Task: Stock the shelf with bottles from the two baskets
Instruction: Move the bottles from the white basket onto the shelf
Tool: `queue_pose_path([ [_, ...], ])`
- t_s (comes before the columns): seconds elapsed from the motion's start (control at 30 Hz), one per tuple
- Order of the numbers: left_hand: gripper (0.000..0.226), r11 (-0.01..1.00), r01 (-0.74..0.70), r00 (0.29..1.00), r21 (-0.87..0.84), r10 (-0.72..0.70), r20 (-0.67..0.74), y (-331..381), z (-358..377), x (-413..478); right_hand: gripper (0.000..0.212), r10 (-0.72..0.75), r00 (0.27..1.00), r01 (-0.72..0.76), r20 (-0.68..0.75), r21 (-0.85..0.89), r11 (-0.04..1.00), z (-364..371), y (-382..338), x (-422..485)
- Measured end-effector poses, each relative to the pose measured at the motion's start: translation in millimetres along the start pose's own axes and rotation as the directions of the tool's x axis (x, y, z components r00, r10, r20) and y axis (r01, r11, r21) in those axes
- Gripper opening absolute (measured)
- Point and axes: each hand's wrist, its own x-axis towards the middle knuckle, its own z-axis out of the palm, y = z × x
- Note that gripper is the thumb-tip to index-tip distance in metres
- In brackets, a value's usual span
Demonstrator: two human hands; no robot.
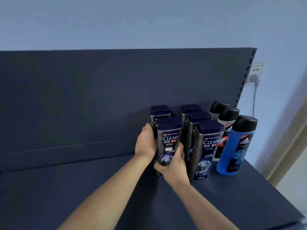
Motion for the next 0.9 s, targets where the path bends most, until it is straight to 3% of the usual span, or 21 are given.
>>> queue_pose_path([
  [0.33,0.048,0.977,-0.091,0.992,-0.192,0.107,0.074,-35.8,-4.0,2.1,0.097,-0.006,0.999,0.004,-0.039,-0.053,0.999,7.9,3.0,11.0],
  [0.57,0.025,0.973,-0.121,0.988,-0.198,0.137,0.065,-34.9,0.1,-2.5,0.1,-0.026,0.999,0.023,-0.034,-0.074,0.997,9.6,3.1,12.7],
  [0.9,0.018,0.956,-0.121,0.989,-0.266,0.14,0.053,-33.5,4.5,-3.0,0.095,-0.034,0.997,0.029,-0.07,-0.064,0.998,12.2,6.5,13.3],
])
